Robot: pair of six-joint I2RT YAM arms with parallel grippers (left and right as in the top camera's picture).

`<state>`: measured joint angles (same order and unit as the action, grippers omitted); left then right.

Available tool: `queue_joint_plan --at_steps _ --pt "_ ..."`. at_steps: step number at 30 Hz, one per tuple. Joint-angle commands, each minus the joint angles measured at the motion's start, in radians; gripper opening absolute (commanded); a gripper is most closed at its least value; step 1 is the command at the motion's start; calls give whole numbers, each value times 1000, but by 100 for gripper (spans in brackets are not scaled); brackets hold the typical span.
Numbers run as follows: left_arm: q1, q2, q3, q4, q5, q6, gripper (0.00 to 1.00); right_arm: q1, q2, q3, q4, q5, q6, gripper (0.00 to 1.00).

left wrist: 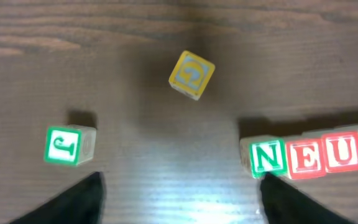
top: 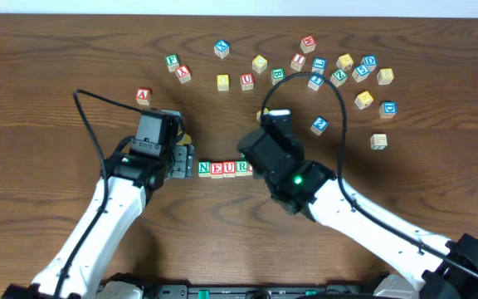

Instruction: Spell out NEURIPS

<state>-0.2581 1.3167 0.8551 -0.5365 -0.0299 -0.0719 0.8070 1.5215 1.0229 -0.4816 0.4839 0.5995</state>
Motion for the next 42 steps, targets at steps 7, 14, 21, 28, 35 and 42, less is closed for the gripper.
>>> queue_joint_plan --at_steps 7,14,21,28,35,42 --pt "-1 219 19 145 66 3 22 -105 14 10 -6 33 16 1" --pt "-2 251 19 189 106 3 8 -108 18 10 -24 33 16 1" --pt "-3 252 19 216 181 2 8 -108 37 10 -27 33 16 1" --pt "-29 261 18 225 180 3 8 -108 61 10 -27 33 17 1" --pt "-63 305 18 253 179 1 8 -108 65 10 -27 33 18 1" --pt "-64 305 18 254 176 -21 7 -108 65 10 -27 33 18 1"
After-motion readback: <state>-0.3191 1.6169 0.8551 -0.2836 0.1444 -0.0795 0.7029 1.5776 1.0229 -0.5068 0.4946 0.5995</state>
